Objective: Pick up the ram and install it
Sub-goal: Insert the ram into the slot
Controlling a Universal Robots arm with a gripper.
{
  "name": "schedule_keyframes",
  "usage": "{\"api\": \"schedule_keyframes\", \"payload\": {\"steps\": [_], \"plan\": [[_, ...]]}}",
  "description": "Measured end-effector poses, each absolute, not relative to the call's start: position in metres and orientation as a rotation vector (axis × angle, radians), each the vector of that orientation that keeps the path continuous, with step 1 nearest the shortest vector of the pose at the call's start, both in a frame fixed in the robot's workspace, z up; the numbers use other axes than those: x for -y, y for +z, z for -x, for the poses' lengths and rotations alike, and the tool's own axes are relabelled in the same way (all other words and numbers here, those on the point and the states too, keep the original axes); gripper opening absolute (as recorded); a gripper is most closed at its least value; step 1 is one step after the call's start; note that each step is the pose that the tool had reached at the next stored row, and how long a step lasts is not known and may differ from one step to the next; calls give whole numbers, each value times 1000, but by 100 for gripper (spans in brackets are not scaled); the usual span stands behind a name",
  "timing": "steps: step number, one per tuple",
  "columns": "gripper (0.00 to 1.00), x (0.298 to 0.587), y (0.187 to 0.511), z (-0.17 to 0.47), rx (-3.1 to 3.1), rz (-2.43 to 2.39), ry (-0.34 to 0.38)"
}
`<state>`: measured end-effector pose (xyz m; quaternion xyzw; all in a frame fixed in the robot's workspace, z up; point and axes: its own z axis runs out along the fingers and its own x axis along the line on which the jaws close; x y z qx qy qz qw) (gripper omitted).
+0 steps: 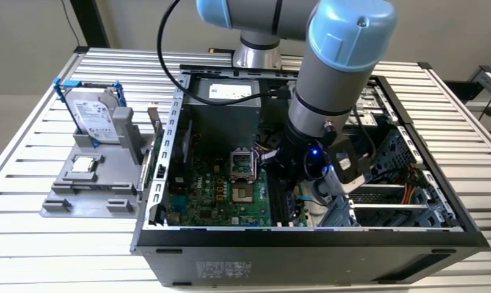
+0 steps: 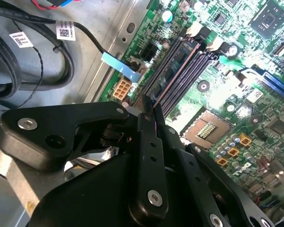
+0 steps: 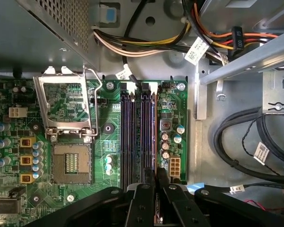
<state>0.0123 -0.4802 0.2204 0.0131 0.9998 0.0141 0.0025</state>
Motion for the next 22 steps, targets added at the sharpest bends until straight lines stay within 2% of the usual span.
{"api": "schedule_keyframes", "payload": {"steps": [22], "plan": [[0,480,212,-12,-3136,-55,44]]}}
